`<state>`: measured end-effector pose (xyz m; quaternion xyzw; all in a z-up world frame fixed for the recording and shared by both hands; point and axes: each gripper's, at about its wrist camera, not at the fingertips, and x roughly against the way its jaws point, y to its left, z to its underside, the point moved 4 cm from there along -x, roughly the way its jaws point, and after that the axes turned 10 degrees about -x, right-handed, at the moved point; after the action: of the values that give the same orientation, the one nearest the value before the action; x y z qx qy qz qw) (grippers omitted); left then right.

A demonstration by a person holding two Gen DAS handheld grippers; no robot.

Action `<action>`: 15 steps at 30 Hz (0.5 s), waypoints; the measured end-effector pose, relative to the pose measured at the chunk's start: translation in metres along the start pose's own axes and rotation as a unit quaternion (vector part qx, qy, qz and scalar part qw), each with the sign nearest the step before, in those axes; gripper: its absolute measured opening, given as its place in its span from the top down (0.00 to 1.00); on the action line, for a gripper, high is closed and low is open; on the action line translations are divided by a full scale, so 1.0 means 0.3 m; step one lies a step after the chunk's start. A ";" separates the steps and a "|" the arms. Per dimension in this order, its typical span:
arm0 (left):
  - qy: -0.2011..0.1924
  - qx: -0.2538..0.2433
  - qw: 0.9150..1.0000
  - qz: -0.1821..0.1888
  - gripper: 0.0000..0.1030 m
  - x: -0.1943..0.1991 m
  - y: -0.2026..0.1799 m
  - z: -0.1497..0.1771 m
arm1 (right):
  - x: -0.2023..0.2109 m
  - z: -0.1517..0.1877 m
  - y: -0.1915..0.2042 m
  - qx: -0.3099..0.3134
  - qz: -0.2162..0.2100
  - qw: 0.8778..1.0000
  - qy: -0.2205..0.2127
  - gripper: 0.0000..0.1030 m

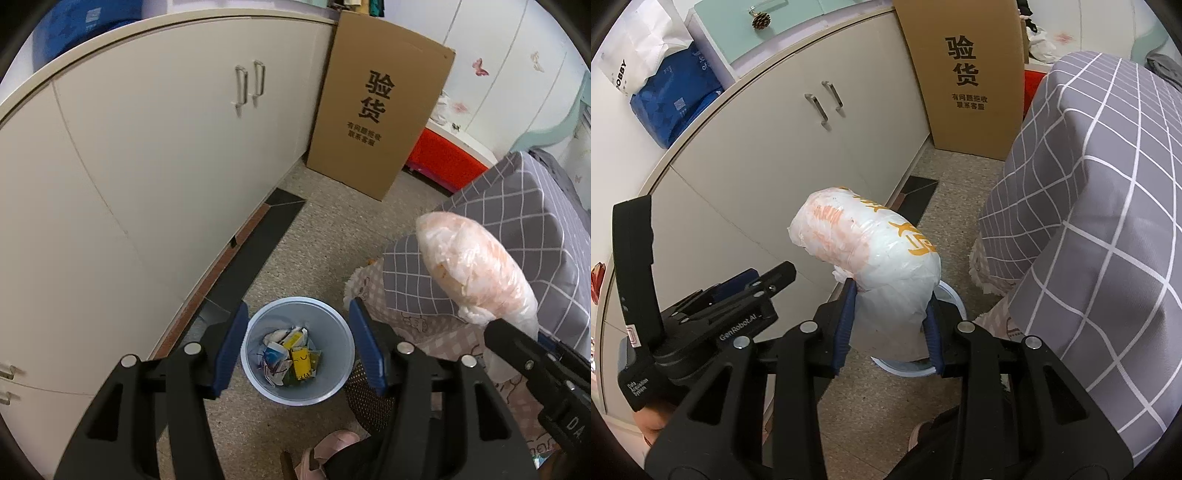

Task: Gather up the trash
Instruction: 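Carry the string and bag over the bin and open both tools to drop them, then move both tools back over the table toward the green packet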

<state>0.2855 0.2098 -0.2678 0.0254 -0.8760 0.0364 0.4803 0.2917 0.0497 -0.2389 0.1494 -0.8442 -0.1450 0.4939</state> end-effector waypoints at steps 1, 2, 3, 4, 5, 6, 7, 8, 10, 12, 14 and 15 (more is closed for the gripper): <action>-0.001 0.004 1.000 -0.003 0.46 0.004 0.008 -0.001 | -0.001 0.000 0.002 0.001 -0.001 1.000 0.000 0.67; -0.002 0.010 1.000 -0.008 0.46 0.009 0.021 0.000 | -0.005 -0.001 0.006 0.002 -0.002 1.000 0.001 0.67; -0.003 0.016 1.000 -0.010 0.46 0.013 0.032 0.000 | -0.010 -0.002 0.010 0.002 -0.003 1.000 0.002 0.67; -0.003 0.020 1.000 -0.011 0.46 0.017 0.040 0.002 | -0.014 -0.003 0.013 0.003 -0.005 1.000 0.003 0.67; -0.003 0.030 0.999 -0.015 0.46 0.022 0.055 0.003 | -0.021 -0.005 0.018 0.004 -0.007 1.000 0.004 0.64; -0.005 0.036 0.999 -0.017 0.46 0.026 0.063 0.003 | -0.028 -0.008 0.026 0.006 -0.012 1.000 0.003 0.57; -0.006 0.042 0.999 -0.020 0.46 0.030 0.074 0.004 | -0.035 -0.008 0.031 0.007 -0.013 1.000 0.003 0.49; -0.007 0.048 0.999 -0.024 0.45 0.032 0.087 0.004 | -0.048 -0.008 0.033 0.005 -0.011 1.000 0.005 0.30; -0.010 0.061 0.997 -0.036 0.43 0.037 0.111 0.004 | -0.075 -0.008 0.036 0.009 -0.003 1.000 0.008 0.26; -0.008 0.067 0.996 -0.049 0.42 0.037 0.127 0.004 | -0.090 -0.003 0.041 0.014 -0.002 1.000 0.015 0.26; -0.006 0.071 0.996 -0.050 0.42 0.040 0.133 0.005 | -0.087 0.001 0.036 0.011 -0.004 1.000 0.014 0.26; -0.006 0.072 0.996 -0.051 0.42 0.042 0.133 0.004 | -0.080 0.002 0.033 0.010 -0.006 1.000 0.014 0.26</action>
<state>0.2746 0.2494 -0.2593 0.1049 -0.8714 0.0751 0.4733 0.3014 0.0683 -0.2542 0.1608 -0.8377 -0.1374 0.5036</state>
